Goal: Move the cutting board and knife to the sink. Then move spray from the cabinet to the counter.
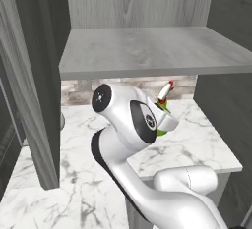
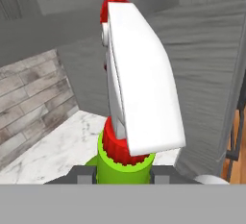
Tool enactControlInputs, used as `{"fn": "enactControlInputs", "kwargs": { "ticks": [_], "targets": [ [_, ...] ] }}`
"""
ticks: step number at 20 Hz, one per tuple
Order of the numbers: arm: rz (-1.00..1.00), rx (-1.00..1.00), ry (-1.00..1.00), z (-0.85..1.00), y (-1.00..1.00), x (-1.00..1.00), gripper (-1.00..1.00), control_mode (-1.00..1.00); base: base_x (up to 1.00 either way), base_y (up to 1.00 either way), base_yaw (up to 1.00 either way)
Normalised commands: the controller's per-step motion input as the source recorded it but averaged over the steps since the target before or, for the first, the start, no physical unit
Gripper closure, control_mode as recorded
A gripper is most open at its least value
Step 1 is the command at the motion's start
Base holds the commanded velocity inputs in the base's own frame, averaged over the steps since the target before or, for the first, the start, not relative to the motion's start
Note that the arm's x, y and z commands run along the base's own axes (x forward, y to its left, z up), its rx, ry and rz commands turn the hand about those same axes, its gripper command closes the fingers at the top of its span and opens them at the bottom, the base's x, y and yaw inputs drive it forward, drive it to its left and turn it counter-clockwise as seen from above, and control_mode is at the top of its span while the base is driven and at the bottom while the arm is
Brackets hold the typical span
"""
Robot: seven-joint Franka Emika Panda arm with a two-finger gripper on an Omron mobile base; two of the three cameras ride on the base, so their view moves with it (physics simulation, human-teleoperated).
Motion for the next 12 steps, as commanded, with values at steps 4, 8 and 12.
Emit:
{"fn": "enactControlInputs", "kwargs": {
  "ticks": [4, 8, 12],
  "targets": [
    [0.0, 0.0, 0.02, -0.39, -0.02, 0.18, 1.0, -1.0, 0.0, 0.0, 0.0],
    [0.0, 0.0, 0.04, -0.3, -0.01, 0.28, 1.0, -1.0, 0.0, 0.0, 0.0],
    [0.0, 0.03, 0.05, -0.17, -0.05, 0.36, 1.0, -1.0, 0.0, 0.0, 0.0]
  ]
}}
